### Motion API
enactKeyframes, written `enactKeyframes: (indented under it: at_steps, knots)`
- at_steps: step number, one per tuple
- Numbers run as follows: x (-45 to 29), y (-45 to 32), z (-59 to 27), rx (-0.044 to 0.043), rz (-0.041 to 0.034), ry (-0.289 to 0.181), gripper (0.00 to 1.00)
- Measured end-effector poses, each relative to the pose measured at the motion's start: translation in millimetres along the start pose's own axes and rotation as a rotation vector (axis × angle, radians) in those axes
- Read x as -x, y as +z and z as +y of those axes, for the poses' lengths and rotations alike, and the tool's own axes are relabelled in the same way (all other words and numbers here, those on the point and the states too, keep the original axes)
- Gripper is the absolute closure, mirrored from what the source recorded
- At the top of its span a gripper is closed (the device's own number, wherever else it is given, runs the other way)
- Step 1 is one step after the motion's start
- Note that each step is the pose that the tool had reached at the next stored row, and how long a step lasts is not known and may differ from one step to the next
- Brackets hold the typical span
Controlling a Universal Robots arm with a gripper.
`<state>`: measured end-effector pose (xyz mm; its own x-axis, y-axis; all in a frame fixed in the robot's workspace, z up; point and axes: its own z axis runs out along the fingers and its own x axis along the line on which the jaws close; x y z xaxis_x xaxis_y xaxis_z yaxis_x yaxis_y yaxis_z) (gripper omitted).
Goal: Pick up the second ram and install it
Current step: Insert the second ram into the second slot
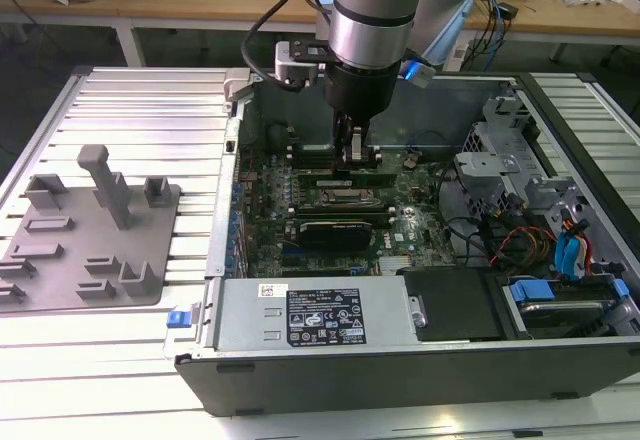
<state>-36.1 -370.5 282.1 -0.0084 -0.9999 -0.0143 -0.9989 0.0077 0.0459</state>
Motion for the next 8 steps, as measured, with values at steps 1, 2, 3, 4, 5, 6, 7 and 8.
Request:
enactKeyframes:
  at_steps: [1, 2, 3, 4, 5, 6, 7, 8]
  knots:
    - [0.0, 0.0, 0.0, 0.0, 0.0, 0.0, 0.91]
    - [0.0, 0.2, 0.0, -0.0001, 0.0002, 0.0, 0.91]
    - [0.0, 0.7, -0.1, -0.0004, -0.0002, 0.0, 0.91]
    - [-0.1, 2.6, -0.1, -0.0016, 0.0003, 0.0, 0.91]
    - [-0.1, 5.7, -0.3, -0.0038, 0.0001, 0.0, 0.91]
    - [-0.1, 6.5, -0.3, -0.0043, 0.0004, 0.0, 0.91]
    - [-0.1, 6.7, -0.3, -0.0043, 0.0003, 0.0, 0.91]
    - [-0.1, 6.7, -0.3, -0.0043, 0.0002, 0.0, 0.91]
